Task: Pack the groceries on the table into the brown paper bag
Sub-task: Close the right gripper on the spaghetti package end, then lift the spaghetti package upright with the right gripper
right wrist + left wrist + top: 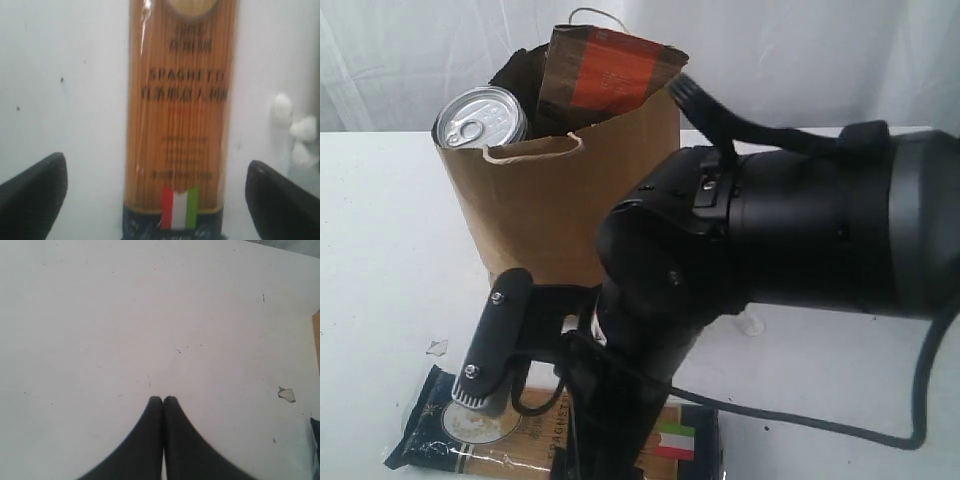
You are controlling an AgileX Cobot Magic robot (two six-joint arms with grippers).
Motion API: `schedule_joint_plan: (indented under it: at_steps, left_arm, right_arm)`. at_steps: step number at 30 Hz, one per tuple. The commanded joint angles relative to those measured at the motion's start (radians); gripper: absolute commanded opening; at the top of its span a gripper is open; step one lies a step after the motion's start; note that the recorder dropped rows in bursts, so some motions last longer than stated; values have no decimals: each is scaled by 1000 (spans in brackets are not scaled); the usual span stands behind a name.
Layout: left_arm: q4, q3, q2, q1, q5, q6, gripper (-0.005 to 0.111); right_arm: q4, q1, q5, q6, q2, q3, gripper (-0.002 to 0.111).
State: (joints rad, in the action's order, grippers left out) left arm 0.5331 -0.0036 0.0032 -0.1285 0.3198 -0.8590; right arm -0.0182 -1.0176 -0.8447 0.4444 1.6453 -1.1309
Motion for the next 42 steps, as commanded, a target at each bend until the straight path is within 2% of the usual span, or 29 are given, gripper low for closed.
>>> schedule_joint_plan:
  at_steps: [1,7,12,17,23,26,28,30,32,34,39,42]
  left_arm:
    - [7,4,-3,-2,-5,-1,0]
    - [7,4,-3,-2,-5,-1,0]
    - [7,4,-3,-2,-4,1,0]
    - [7,4,-3,-2,-4,3,0]
    - [7,4,-3,-2,-4,3,0]
    - [7,4,-3,-2,-4,3,0]
    - [7,4,-3,-2,-4,3,0]
    - [7,4,-3,-2,-4,3,0]
    - [7,4,-3,-2,-4,3,0]
    - [7,4,-3,-2,-4,3,0]
    - [7,4,-3,-2,-4,3,0]
    - [7,4,-3,-2,-4,3,0]
  right_arm:
    - [-32,-2,81,105,84,-25,89]
    - [-34,-9,96,105,192,-90,89]
    - [-34,-9,238,105,267,-95,89]
    - [-27,-9,226,105,311,-95,89]
    - [-25,-8,292,81,331,-95,89]
    - [-30,-6,234,19,359,-95,86]
    - [-30,-8,188,-5,357,-95,76]
    - [-30,-8,161,-5,345,-95,57]
    - [-30,-8,139,-5,331,-95,19]
    - [-30,-8,134,-5,317,-95,0]
    - [-39,-8,79,-5,249,-128,0]
    - [-118,-3,47,-5,227,-151,0]
